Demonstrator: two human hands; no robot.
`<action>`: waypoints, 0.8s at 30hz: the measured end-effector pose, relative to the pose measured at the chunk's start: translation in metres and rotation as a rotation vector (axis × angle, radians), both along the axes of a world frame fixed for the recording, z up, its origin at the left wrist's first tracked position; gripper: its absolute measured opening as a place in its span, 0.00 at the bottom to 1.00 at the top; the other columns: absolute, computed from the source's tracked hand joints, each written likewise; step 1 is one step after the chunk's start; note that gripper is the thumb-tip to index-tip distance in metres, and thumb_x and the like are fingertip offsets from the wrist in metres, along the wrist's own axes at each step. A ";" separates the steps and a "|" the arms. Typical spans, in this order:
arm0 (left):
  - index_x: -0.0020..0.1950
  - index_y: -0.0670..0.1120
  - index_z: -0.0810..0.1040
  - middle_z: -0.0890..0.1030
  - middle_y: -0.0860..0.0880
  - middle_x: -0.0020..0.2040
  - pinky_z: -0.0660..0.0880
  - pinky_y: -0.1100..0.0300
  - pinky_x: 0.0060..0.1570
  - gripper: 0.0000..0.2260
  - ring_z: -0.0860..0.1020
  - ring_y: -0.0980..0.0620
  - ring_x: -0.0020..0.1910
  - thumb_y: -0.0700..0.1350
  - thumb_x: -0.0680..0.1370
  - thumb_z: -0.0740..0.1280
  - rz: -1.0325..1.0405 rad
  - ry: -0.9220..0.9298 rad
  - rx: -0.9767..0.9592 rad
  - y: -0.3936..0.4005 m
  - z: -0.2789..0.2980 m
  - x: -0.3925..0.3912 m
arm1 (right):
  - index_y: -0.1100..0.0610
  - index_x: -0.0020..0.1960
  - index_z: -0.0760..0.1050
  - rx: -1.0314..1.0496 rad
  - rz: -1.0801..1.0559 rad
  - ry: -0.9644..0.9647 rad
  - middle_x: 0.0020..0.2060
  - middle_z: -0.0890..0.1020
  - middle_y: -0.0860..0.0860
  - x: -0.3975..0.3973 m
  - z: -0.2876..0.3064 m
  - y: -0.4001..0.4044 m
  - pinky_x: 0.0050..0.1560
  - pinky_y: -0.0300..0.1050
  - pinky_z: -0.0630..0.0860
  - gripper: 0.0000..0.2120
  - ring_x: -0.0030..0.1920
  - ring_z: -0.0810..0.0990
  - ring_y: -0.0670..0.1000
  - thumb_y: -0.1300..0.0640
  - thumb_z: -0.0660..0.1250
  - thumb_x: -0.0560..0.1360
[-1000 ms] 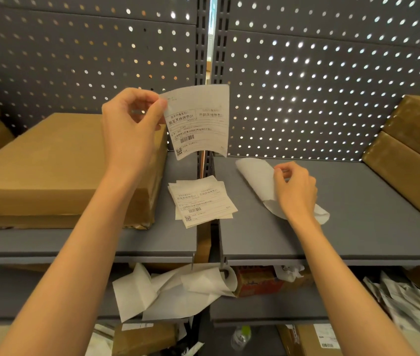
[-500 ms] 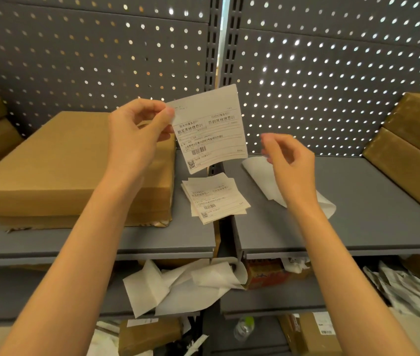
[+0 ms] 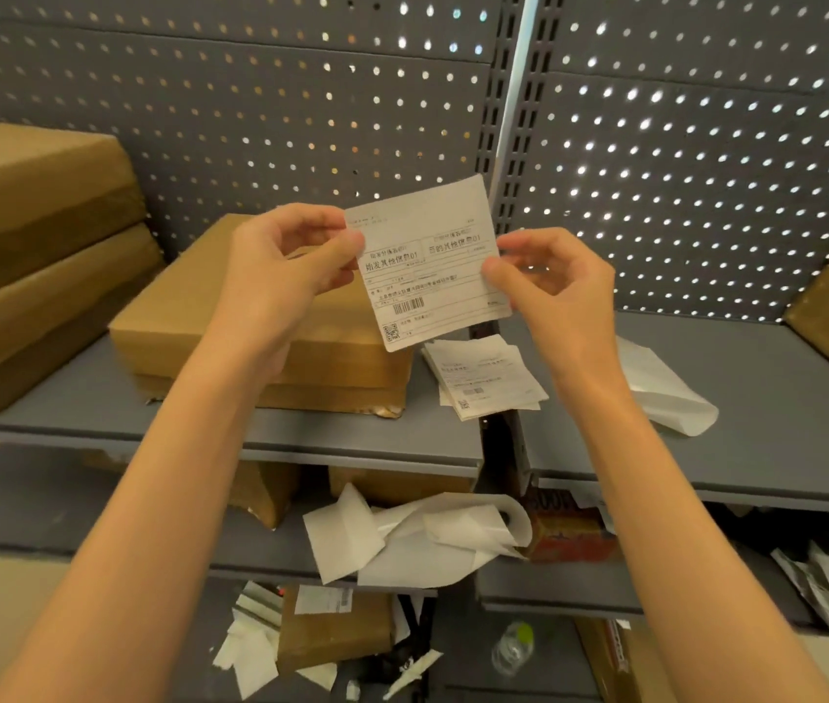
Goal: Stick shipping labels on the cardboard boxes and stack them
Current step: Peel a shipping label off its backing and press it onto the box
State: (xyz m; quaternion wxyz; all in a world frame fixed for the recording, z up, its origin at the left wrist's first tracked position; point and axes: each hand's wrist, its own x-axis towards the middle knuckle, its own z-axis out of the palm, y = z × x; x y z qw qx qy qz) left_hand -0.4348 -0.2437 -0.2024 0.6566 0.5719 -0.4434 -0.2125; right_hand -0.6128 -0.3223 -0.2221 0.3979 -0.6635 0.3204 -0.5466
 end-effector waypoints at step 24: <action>0.55 0.41 0.79 0.82 0.47 0.46 0.75 0.72 0.35 0.10 0.81 0.58 0.41 0.36 0.73 0.70 0.071 -0.182 0.159 -0.016 0.016 0.127 | 0.53 0.55 0.81 0.043 0.008 0.256 0.35 0.78 0.43 0.122 0.008 -0.015 0.35 0.26 0.68 0.10 0.30 0.72 0.35 0.59 0.67 0.75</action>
